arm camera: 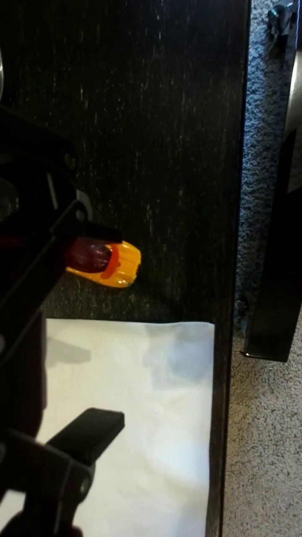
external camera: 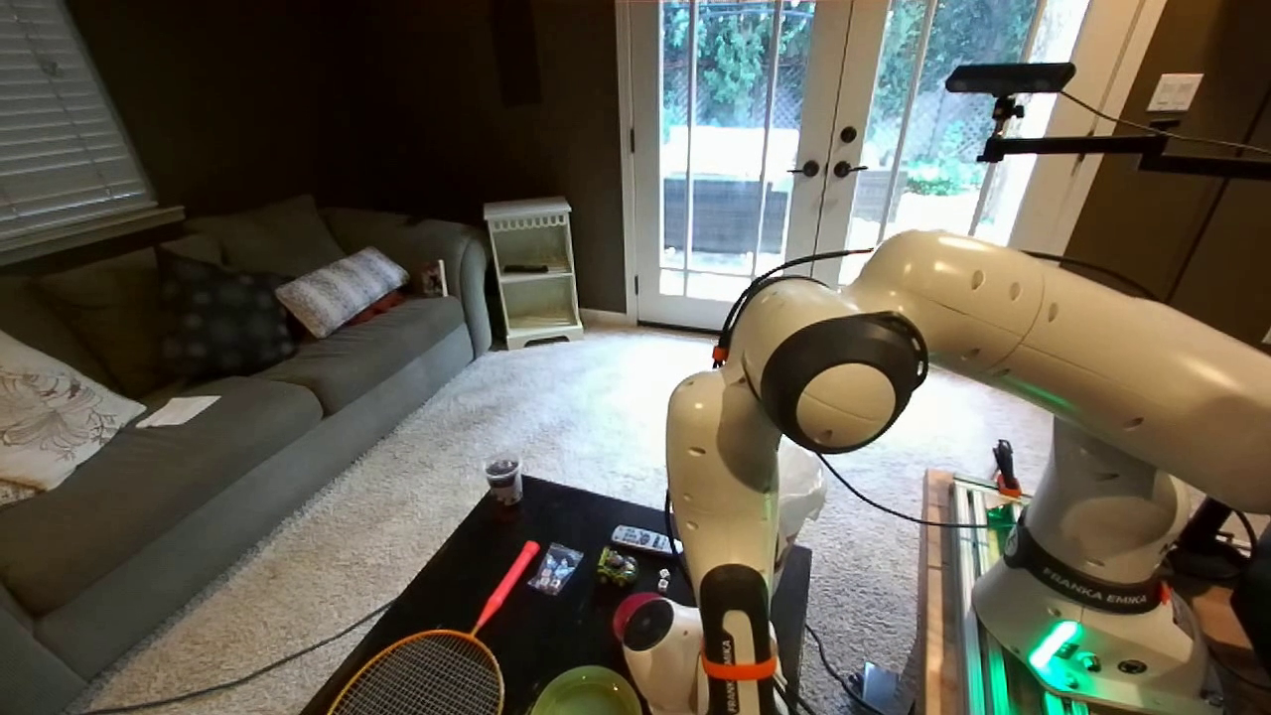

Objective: Turn the orange object to the left.

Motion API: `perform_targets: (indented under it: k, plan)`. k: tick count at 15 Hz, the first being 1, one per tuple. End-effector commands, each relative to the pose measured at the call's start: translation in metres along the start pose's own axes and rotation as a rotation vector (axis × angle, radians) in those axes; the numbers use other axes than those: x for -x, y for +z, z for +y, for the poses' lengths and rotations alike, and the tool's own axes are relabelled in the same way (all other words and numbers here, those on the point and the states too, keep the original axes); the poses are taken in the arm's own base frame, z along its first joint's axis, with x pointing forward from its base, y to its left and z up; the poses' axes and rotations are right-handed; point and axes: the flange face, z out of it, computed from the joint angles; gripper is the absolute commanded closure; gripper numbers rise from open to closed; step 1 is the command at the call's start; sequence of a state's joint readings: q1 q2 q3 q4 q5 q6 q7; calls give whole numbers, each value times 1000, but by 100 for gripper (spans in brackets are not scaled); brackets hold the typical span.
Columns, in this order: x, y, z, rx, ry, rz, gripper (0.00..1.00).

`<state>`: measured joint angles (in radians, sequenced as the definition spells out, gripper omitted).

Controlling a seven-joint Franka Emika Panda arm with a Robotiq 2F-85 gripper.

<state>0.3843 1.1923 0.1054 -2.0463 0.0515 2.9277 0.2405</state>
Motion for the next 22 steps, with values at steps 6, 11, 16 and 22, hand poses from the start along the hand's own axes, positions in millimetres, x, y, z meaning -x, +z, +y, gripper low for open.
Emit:
perform_targets:
  k: [6,11,16,22]
  plan:
    - [-9,20,14,-30,93,36,0]
    - [-9,25,22,-43,139,61,0]
    - [-10,27,26,-50,176,90,0]
    - [-8,30,31,-50,221,95,0]
